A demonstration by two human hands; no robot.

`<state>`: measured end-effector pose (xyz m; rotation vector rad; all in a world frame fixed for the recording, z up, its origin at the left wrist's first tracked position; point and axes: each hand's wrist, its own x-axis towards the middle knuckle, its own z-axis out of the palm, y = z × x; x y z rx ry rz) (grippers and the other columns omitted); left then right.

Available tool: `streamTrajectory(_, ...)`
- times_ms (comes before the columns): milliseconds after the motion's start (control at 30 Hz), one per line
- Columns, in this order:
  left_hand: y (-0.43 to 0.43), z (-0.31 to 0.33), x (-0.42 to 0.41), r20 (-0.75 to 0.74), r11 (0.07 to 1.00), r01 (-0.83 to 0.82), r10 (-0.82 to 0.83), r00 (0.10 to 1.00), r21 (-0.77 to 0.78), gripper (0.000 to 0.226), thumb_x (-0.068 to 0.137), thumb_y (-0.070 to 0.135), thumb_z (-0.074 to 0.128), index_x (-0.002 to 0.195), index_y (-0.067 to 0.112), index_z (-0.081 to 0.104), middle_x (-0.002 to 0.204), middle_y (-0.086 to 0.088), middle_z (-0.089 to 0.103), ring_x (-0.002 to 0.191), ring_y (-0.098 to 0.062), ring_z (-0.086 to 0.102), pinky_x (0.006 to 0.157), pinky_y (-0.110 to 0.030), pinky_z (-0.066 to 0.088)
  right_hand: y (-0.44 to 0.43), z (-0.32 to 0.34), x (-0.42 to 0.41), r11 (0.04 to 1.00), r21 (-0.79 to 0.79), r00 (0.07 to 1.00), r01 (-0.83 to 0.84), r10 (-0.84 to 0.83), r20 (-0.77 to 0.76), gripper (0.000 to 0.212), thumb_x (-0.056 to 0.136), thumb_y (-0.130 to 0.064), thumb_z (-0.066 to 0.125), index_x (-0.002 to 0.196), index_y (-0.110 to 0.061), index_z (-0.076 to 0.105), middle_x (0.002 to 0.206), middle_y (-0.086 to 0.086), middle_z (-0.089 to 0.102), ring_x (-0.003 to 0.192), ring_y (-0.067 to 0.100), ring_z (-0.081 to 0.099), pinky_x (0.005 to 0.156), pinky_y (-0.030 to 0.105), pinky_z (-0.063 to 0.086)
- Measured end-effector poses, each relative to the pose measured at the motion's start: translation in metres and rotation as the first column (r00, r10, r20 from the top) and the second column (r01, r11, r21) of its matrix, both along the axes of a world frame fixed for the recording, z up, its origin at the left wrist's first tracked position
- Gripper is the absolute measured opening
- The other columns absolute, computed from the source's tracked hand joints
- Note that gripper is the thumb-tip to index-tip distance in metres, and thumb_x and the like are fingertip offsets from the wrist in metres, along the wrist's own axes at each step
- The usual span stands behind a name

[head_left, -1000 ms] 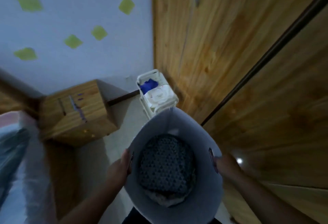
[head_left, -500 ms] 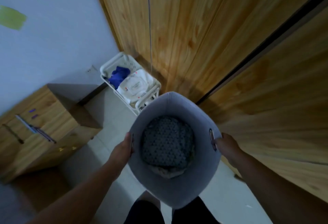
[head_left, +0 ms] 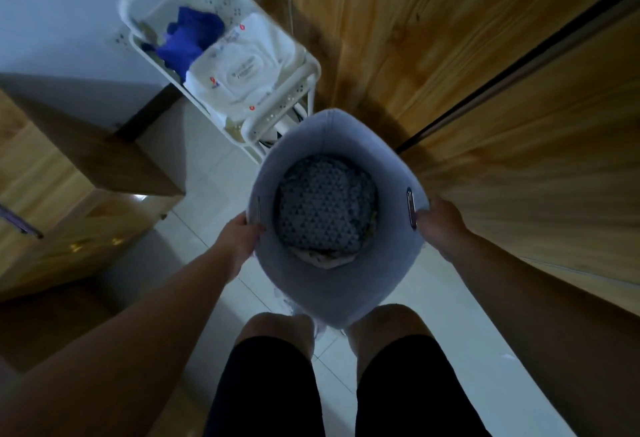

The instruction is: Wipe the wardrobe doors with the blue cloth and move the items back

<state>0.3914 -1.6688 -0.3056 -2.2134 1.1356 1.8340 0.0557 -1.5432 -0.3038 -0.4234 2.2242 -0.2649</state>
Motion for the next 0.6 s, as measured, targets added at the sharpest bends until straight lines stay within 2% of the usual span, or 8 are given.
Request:
streamTrajectory(67,-0.003,-0.023,-0.003,-0.012,1.0,-0.008,0.007,1.0,-0.003,0.04,0.097,0.008,0.062,0.136,0.015,0.064,0.11,-0.005,0.072,0.09,-0.019,0.067,0.06,-0.027,0.058,-0.002,-0.023,-0.002,1.0,-0.011,1.0,-0.008,0.008,-0.012,0.012,0.084,-0.009,0.054,0.077,-0.014,0.061,0.075,0.005,0.063,0.077,0.033,0.064,0.067,0.036,0.049)
streamTrajectory(133,-0.003,-0.043,-0.006,-0.02,1.0,0.011,-0.011,1.0,-0.008,0.042,0.097,0.01,0.063,0.138,0.018,0.063,0.123,-0.008,0.071,0.107,-0.027,0.068,0.084,-0.042,0.063,-0.002,-0.046,-0.003,1.0,-0.007,1.0,-0.016,0.016,-0.014,0.014,0.086,-0.01,0.053,0.086,-0.008,0.067,0.082,0.013,0.067,0.08,0.035,0.066,0.065,0.033,0.048)
streamTrajectory(200,0.0,-0.059,-0.009,-0.034,0.999,0.035,-0.035,0.999,-0.02,0.045,0.096,0.009,0.063,0.139,0.022,0.063,0.127,-0.008,0.07,0.115,-0.029,0.067,0.098,-0.05,0.059,0.001,-0.064,-0.005,1.0,0.0,0.999,-0.014,0.014,-0.028,0.02,0.087,-0.012,0.052,0.093,-0.005,0.07,0.088,0.017,0.07,0.079,0.035,0.067,0.061,0.03,0.047)
streamTrajectory(267,0.002,-0.07,-0.009,-0.048,0.999,0.032,-0.034,0.998,-0.039,0.048,0.094,0.007,0.062,0.139,0.023,0.063,0.125,-0.006,0.071,0.114,-0.028,0.067,0.096,-0.048,0.06,0.004,-0.076,-0.007,1.0,0.005,0.996,-0.031,0.031,-0.079,0.024,0.09,-0.014,0.05,0.101,-0.005,0.07,0.094,0.018,0.07,0.083,0.036,0.067,0.066,0.034,0.053)
streamTrajectory(367,0.002,-0.079,-0.01,-0.076,0.996,-0.026,0.02,0.997,-0.08,0.048,0.092,0.004,0.061,0.136,0.022,0.065,0.117,-0.002,0.073,0.108,-0.024,0.069,0.079,-0.036,0.062,0.005,-0.082,-0.009,0.999,-0.02,0.991,-0.03,0.027,-0.127,0.028,0.093,-0.018,0.05,0.108,-0.005,0.069,0.1,0.019,0.07,0.091,0.038,0.067,0.081,0.048,0.059)
streamTrajectory(500,0.007,-0.061,-0.015,-0.125,0.997,0.021,-0.031,0.992,-0.08,0.041,0.09,0.011,0.061,0.126,0.029,0.067,0.12,-0.001,0.073,0.105,-0.021,0.07,0.083,-0.039,0.062,0.009,-0.065,-0.005,0.993,-0.067,0.993,-0.097,0.092,-0.078,0.015,0.088,-0.016,0.054,0.079,-0.016,0.066,0.079,0.008,0.068,0.077,0.033,0.067,0.062,0.038,0.052)
streamTrajectory(533,0.008,-0.051,-0.016,-0.142,0.998,0.009,-0.018,0.99,-0.067,0.041,0.091,0.013,0.062,0.126,0.033,0.064,0.123,0.0,0.072,0.103,-0.017,0.069,0.081,-0.038,0.062,0.011,-0.057,-0.005,0.99,-0.071,0.99,-0.124,0.119,-0.077,0.017,0.088,-0.013,0.055,0.075,-0.018,0.065,0.079,0.007,0.069,0.077,0.032,0.067,0.062,0.036,0.051)
streamTrajectory(600,0.006,-0.026,-0.016,-0.163,0.997,-0.048,0.039,0.986,-0.052,0.052,0.095,0.014,0.062,0.144,0.03,0.054,0.128,0.003,0.067,0.106,-0.017,0.066,0.084,-0.038,0.058,0.014,-0.038,-0.005,0.992,-0.11,0.997,-0.066,0.062,-0.037,0.018,0.088,-0.008,0.058,0.09,-0.018,0.073,0.091,0.008,0.074,0.085,0.031,0.07,0.076,0.043,0.059)
